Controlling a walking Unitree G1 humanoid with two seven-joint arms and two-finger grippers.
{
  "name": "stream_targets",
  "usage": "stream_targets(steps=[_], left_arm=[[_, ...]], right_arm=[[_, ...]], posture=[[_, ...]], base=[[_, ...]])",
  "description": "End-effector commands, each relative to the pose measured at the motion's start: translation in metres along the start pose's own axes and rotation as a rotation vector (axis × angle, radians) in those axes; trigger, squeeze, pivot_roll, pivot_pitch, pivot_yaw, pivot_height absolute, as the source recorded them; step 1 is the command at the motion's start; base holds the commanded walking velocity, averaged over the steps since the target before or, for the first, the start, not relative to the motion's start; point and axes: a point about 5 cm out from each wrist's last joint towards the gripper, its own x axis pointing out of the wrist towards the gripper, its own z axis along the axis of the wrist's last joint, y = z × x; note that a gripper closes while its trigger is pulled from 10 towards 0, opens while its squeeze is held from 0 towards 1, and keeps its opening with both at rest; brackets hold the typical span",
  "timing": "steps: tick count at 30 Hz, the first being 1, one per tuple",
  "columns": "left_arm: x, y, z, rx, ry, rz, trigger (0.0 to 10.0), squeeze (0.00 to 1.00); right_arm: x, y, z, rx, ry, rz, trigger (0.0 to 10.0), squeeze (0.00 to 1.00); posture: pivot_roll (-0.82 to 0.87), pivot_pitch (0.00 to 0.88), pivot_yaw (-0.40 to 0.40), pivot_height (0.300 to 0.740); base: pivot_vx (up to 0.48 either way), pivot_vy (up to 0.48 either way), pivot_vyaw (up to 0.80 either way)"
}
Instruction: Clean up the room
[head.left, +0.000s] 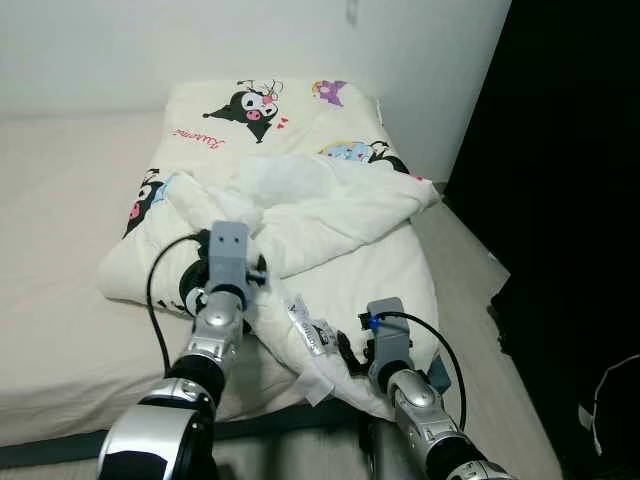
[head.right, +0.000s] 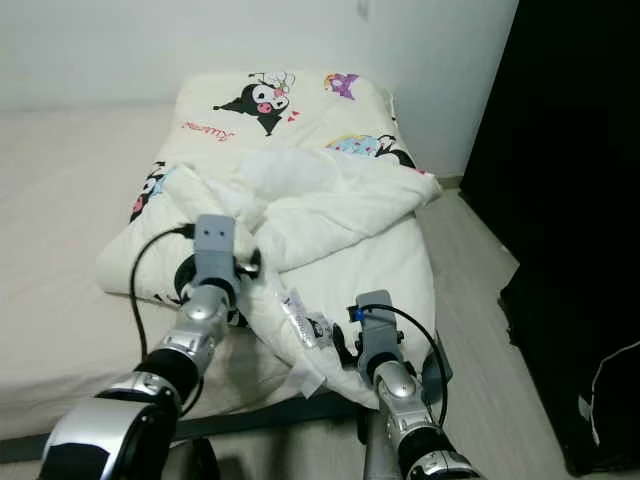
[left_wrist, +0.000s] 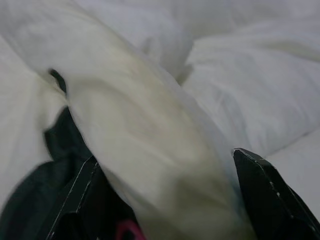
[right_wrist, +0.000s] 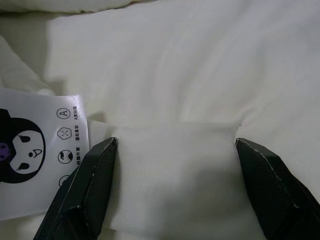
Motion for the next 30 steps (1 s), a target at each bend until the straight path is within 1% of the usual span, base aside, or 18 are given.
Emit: stream_targets(steps=[1,3,4,5,7,10,14,15,17,18,19,22,23,25,26,28,29,30], left_arm=[[-0.003,-0.002,-0.010,0.027,0.042,0.004,10.0,0.00],[-0.003,-0.001,-0.008,0.018,0.025,0.011,10.0,0.00],[-0.002,0.002,-0.002,0.005,-0.012,0.034,0.0,0.00],[-0.002,0.002,-0.002,0.005,-0.012,0.034,0.0,0.00],[0.003,0.013,0.011,-0.021,-0.073,0.093,0.0,0.00],[0.005,0.024,0.017,-0.029,-0.096,0.146,0.0,0.00],[0.005,0.044,0.016,-0.015,-0.099,0.222,0.0,0.00],[0.005,0.044,0.016,-0.015,-0.099,0.222,0.0,0.00],[0.003,0.052,0.012,-0.005,-0.097,0.248,0.0,0.00],[-0.007,0.073,-0.004,0.033,-0.075,0.318,0.0,0.00],[-0.007,0.073,-0.004,0.033,-0.075,0.318,0.0,0.00],[-0.025,0.098,-0.032,0.059,-0.015,0.385,0.0,0.00],[-0.025,0.098,-0.032,0.059,-0.015,0.385,0.0,0.00],[-0.044,0.116,-0.057,0.052,0.059,0.431,0.0,0.00],[-0.059,0.126,-0.073,0.039,0.111,0.460,0.0,0.00],[-0.075,0.136,-0.087,0.026,0.161,0.489,0.0,0.00],[-0.075,0.136,-0.087,0.026,0.161,0.489,0.0,0.00],[-0.091,0.144,-0.101,-0.006,0.222,0.525,0.0,0.00]], right_arm=[[-0.004,0.004,-0.008,-0.004,0.016,0.008,10.0,0.00],[-0.004,0.004,-0.008,-0.003,0.014,0.007,10.0,0.00],[-0.005,0.004,-0.009,-0.001,0.014,0.005,10.0,0.00],[-0.005,0.004,-0.009,-0.001,0.014,0.005,10.0,0.00],[-0.006,0.003,-0.010,0.005,0.017,0.001,10.0,0.00],[-0.007,0.002,-0.011,0.006,0.022,0.003,10.0,0.00],[-0.007,0.003,-0.012,0.004,0.028,0.008,10.0,0.00],[-0.007,0.003,-0.012,0.004,0.028,0.008,10.0,0.00],[-0.007,0.003,-0.012,0.004,0.030,0.010,10.0,0.00],[-0.007,0.002,-0.012,0.007,0.037,0.012,10.0,0.00],[-0.007,0.002,-0.012,0.007,0.037,0.012,10.0,0.00],[-0.006,0.003,-0.013,0.008,0.045,0.019,10.0,0.00],[-0.006,0.003,-0.013,0.008,0.045,0.019,10.0,0.00],[-0.006,0.004,-0.013,0.006,0.051,0.024,10.0,0.00],[-0.006,0.004,-0.014,0.004,0.055,0.027,10.0,0.00],[-0.006,0.004,-0.014,0.002,0.059,0.030,10.0,0.00],[-0.006,0.004,-0.014,0.002,0.059,0.030,10.0,0.00],[-0.006,0.004,-0.015,0.002,0.062,0.031,10.0,0.00]], posture=[[-0.24,0.168,0.023,0.511],[-0.24,0.170,0.024,0.511],[-0.25,0.175,0.023,0.511],[-0.25,0.175,0.023,0.511],[-0.24,0.178,0.023,0.511],[-0.24,0.180,0.021,0.511],[-0.23,0.180,0.017,0.511],[-0.23,0.180,0.017,0.511],[-0.22,0.180,0.014,0.511],[-0.20,0.181,0.014,0.511],[-0.20,0.181,0.014,0.511],[-0.18,0.182,0.011,0.511],[-0.18,0.182,0.011,0.511],[-0.17,0.183,0.012,0.511],[-0.17,0.184,0.013,0.511],[-0.16,0.185,0.012,0.511],[-0.16,0.185,0.012,0.511],[-0.15,0.189,0.014,0.511]], base=[[0.000,0.000,0.00],[0.000,0.000,0.00],[0.000,0.000,0.00],[0.000,0.000,0.00],[0.000,0.000,0.00],[0.000,0.000,0.00],[0.000,0.000,0.00],[0.000,0.000,0.00],[0.000,0.000,0.00],[0.000,0.000,0.00],[0.000,0.000,0.00],[0.000,0.000,0.00],[0.000,0.000,0.00],[0.000,0.000,0.00],[0.000,0.000,0.00],[0.000,0.000,0.00],[0.000,0.000,0.00],[0.000,0.000,0.00]])
